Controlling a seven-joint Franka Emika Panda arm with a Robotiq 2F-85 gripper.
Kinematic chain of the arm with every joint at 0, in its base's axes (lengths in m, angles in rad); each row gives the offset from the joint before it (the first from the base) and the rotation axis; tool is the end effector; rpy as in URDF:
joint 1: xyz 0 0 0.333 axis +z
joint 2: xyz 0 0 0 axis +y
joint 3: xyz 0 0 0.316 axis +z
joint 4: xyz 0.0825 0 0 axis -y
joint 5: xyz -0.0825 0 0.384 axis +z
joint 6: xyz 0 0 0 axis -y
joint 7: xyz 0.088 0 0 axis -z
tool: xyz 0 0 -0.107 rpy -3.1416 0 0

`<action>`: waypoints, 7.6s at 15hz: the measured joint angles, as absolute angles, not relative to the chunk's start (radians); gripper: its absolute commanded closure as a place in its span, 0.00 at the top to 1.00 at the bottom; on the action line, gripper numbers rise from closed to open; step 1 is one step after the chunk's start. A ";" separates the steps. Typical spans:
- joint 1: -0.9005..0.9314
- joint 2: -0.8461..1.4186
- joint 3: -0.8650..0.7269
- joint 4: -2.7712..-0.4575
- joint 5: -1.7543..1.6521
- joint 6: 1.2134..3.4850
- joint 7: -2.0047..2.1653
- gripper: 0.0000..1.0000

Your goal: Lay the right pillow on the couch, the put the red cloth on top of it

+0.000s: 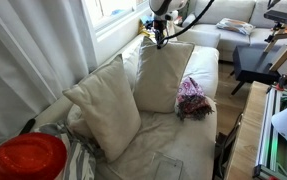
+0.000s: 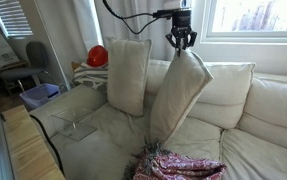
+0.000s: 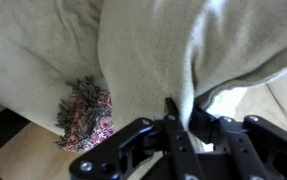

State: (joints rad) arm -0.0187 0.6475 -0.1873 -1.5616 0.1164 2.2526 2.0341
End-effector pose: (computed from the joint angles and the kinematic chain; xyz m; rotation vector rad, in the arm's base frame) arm 0.6966 -0.1219 0.2758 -1.3108 2.8179 -0.0769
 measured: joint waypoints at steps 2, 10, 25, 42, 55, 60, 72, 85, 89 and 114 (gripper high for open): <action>-0.022 0.697 -0.196 -1.528 0.101 2.315 2.034 0.03; -0.016 0.851 -0.238 -1.398 0.046 2.465 2.034 0.67; -0.054 0.855 -0.208 -1.360 0.027 2.354 1.815 1.00; 0.005 0.925 -0.086 -1.359 0.033 2.221 1.361 1.00; 0.072 1.219 -0.022 -1.294 0.067 2.423 1.071 1.00; 0.089 1.278 -0.061 -1.248 0.067 2.622 1.051 0.66; 0.137 1.285 -0.219 -1.205 0.088 2.544 1.257 0.04; 0.159 1.080 -0.309 -1.379 0.018 2.312 1.512 0.03; 0.161 0.958 -0.336 -1.530 -0.022 2.306 1.523 0.03; 0.080 0.981 -0.246 -1.585 -0.007 2.631 1.567 1.00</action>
